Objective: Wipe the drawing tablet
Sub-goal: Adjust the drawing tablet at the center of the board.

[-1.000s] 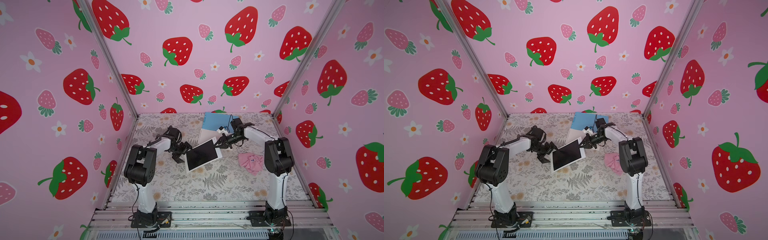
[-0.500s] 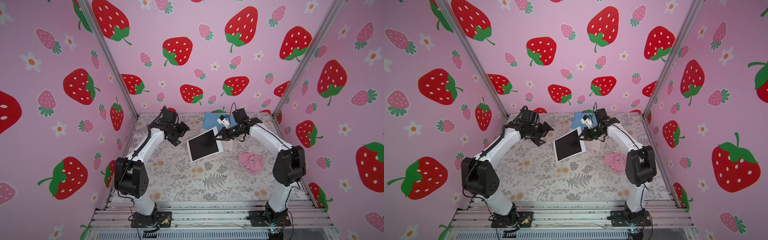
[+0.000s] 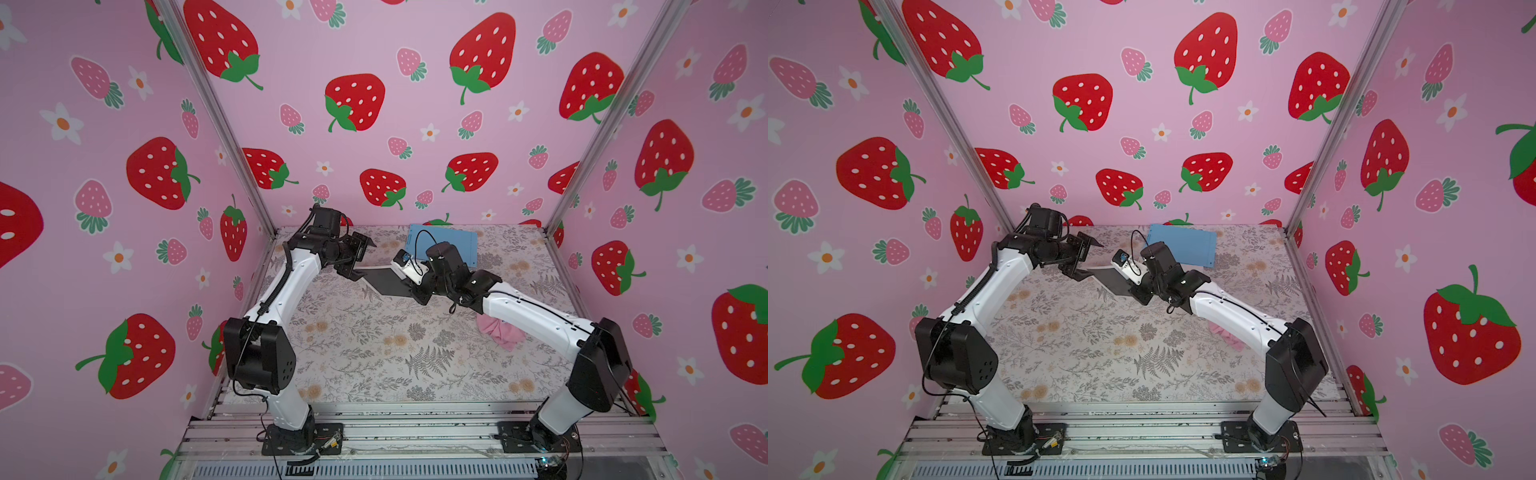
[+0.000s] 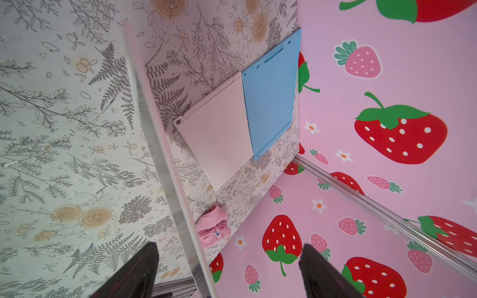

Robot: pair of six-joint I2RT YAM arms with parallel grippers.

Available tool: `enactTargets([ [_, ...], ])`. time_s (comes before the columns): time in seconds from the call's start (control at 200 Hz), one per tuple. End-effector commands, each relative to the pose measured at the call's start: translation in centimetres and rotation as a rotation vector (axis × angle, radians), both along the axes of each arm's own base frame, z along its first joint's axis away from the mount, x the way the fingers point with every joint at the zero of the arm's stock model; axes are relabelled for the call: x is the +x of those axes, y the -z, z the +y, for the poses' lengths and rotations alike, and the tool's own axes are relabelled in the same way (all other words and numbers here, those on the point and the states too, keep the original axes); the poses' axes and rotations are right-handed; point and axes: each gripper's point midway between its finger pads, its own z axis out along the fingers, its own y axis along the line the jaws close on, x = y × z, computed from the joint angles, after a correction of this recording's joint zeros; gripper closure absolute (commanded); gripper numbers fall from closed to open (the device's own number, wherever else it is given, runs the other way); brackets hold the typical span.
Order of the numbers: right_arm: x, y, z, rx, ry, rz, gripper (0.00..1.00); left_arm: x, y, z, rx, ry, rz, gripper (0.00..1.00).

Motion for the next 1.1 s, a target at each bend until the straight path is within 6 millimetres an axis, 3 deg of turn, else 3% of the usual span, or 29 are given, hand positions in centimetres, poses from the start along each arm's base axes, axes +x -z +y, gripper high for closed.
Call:
enactTargets([
  [0.0,1.5,-3.0,-0.1,-0.037,0.034,-0.234,1.0,-1.1,0.5,0.2,-0.031,-0.012,0.066,0.17],
  [0.21,-0.2,-3.5,1.5,-0.11,-0.013,-0.382,1.0,-1.0,2.5,0.1,-0.068,-0.026,0.107,0.26],
  [0.385,-0.9,-3.8,2.2,-0.145,-0.006,-0.485,1.0,-0.6,3.0,0.1,-0.077,-0.032,0.106,0.39],
  [0.7,-1.3,-3.5,2.6,-0.171,0.018,-0.562,1.0,-0.5,3.4,0.3,-0.129,-0.069,0.091,0.84],
  [0.78,-1.3,-3.4,2.4,-0.175,0.026,-0.564,1.0,-0.4,3.3,0.5,-0.136,-0.076,0.085,1.0],
  [0.87,-1.1,-3.3,2.1,-0.183,0.05,-0.565,1.0,-0.1,3.1,0.7,-0.15,-0.097,0.062,1.0],
  [0.935,-0.6,-4.0,1.3,-0.166,0.115,-0.556,0.75,0.5,2.7,0.8,-0.163,-0.11,0.028,1.0],
  [1.016,0.0,-5.0,-0.7,-0.096,0.216,-0.479,0.35,1.5,1.9,0.9,-0.174,-0.116,-0.033,1.0],
  [1.096,0.4,-6.0,-3.6,0.036,0.354,-0.315,0.16,2.6,1.0,1.1,-0.173,-0.119,-0.109,1.0],
])
